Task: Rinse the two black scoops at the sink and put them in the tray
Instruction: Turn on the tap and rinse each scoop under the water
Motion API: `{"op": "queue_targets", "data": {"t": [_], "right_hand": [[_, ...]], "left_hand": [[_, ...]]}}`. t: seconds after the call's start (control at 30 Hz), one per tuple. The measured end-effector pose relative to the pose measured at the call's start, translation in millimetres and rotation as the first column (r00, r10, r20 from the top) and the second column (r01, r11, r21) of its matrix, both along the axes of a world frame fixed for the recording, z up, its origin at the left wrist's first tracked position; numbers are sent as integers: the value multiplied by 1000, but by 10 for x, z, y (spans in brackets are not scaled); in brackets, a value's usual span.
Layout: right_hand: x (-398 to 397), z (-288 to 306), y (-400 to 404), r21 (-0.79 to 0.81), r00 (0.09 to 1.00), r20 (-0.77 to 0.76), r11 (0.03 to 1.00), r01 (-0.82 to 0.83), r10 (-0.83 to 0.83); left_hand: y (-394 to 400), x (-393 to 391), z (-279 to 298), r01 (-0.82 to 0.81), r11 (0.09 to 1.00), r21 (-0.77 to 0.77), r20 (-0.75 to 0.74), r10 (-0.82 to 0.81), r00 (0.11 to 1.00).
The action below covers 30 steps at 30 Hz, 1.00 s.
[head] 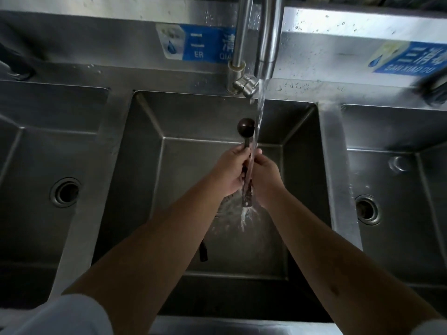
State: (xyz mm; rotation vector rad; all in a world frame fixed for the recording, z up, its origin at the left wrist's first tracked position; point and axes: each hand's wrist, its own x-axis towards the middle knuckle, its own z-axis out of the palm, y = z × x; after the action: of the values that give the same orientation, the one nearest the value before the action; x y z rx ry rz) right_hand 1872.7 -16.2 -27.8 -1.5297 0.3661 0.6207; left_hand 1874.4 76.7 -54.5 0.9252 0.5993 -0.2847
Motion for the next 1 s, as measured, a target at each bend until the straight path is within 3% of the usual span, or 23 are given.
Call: {"op": "queue_targets", "data": {"t": [0.17,0.3,0.4,0.57,0.67,0.87,1.0], "right_hand": [[-233,-55,-30,-173,998,6,983,-68,70],[-666,-212,-103,-280,989,-103,951,-128,103],[-966,-295,-184,-285,983,-170,951,-117,70],[-1290,-339,-337,-374,980,-190,918,-133,65],[-1422,-311,-423,-430,975,-196,885,-180,104],[-1527,-201,-577,-208,945,-326,975,-76,4],[-1487,-161,-556,-89,907,-422,996,-26,-14]], "left_hand": [[-42,-190,-53,-19,999,42,7,18,1000],[-70,-618,-238,42,998,43,-127,-36,991],[-116,-877,-365,20,1000,-3,-211,-20,977],[-218,-1158,-426,78,995,-65,-221,-91,971],[-250,-1287,-437,-25,989,-145,-251,-13,968],[-268,-1381,-488,-123,982,-144,-343,67,937],[-233,-1352,-444,-14,994,-107,-305,-19,952]]}}
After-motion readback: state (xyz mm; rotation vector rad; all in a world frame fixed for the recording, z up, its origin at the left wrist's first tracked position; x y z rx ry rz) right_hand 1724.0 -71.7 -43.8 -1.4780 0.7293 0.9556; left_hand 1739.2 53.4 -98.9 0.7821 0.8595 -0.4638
